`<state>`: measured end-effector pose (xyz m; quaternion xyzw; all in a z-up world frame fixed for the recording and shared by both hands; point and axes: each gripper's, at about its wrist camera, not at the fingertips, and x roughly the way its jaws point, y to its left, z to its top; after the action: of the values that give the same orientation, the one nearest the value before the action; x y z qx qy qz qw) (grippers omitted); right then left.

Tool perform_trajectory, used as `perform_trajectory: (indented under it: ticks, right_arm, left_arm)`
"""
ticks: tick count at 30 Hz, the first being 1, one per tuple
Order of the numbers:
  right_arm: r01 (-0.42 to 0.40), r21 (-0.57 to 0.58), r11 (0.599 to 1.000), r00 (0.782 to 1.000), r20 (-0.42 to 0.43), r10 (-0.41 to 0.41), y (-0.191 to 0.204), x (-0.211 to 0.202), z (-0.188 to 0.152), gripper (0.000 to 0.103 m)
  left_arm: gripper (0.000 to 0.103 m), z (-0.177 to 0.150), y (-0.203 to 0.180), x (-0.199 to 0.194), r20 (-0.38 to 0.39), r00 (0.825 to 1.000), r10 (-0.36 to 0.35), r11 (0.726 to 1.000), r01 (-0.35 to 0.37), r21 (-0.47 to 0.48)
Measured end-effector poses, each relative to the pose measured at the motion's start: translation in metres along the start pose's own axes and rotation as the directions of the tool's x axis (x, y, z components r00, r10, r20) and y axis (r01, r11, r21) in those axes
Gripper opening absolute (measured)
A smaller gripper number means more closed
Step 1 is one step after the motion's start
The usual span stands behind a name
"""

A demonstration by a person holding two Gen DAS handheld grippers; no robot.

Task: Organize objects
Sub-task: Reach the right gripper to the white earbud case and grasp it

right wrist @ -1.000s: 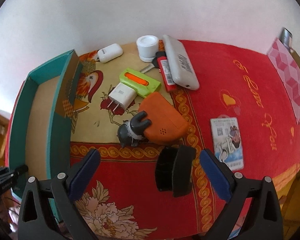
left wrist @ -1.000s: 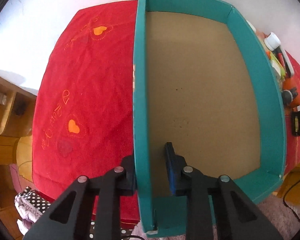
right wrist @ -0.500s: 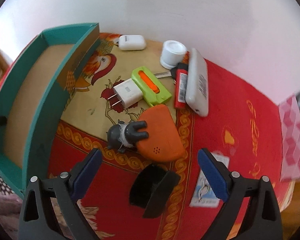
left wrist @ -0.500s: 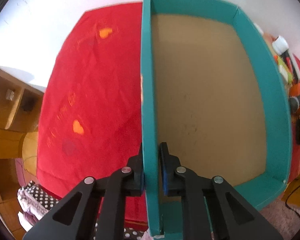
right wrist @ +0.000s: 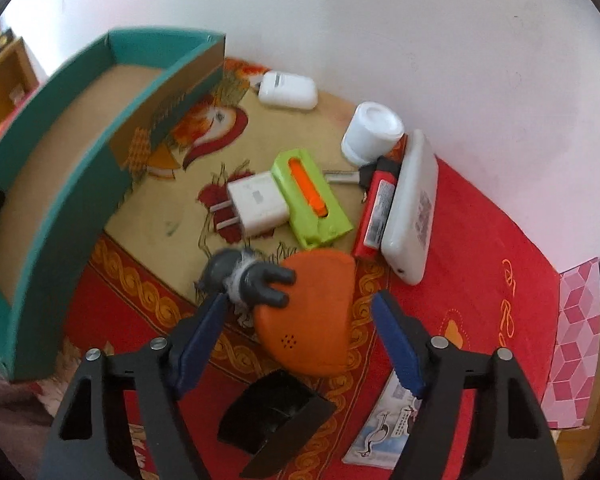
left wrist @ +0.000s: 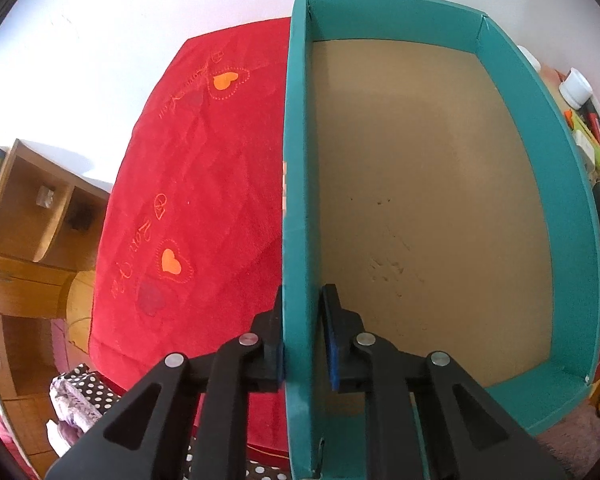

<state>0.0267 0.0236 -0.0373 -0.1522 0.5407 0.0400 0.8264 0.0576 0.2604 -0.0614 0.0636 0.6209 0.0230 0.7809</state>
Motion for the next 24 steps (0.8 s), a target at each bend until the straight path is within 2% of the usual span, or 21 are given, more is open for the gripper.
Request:
perform_trajectory:
  ticks: [5, 9, 14, 18, 24]
  right_arm:
    - [-0.127, 0.018, 0.992, 0.992, 0.031, 0.126, -0.002, -0.009, 0.021, 0.076]
    - [-0.247, 0.109, 0.963, 0.969, 0.028, 0.245, -0.006, 0.002, 0.045, 0.072]
    - [-0.198, 0.073, 0.977, 0.980, 0.049, 0.195, 0.007, 0.019, 0.096, 0.072]
    - [-0.066, 0.068, 0.995, 0.997, 0.043, 0.064, 0.005, 0.045, 0.130, 0.072]
    - [-0.082, 0.115, 0.990, 0.996, 0.033, 0.079, -0.005, 0.075, 0.150, 0.072]
  left_arm:
    - [0.014, -0.006, -0.009, -0.002, 0.008, 1.000, 0.006, 1.000, -0.006, -0.010]
    - [0.014, -0.014, -0.004, -0.002, 0.020, 1.000, 0.007, 1.000, -0.006, -0.012]
    - [0.012, -0.013, 0.001, -0.001, 0.013, 1.000, 0.023, 1.000, -0.022, -0.020]
    - [0.011, -0.012, -0.001, -0.003, 0.017, 0.999, 0.044, 0.999, -0.043, -0.020]
    - [0.011, -0.012, -0.001, -0.007, 0.028, 0.998, 0.051, 0.999, -0.051, -0.018]
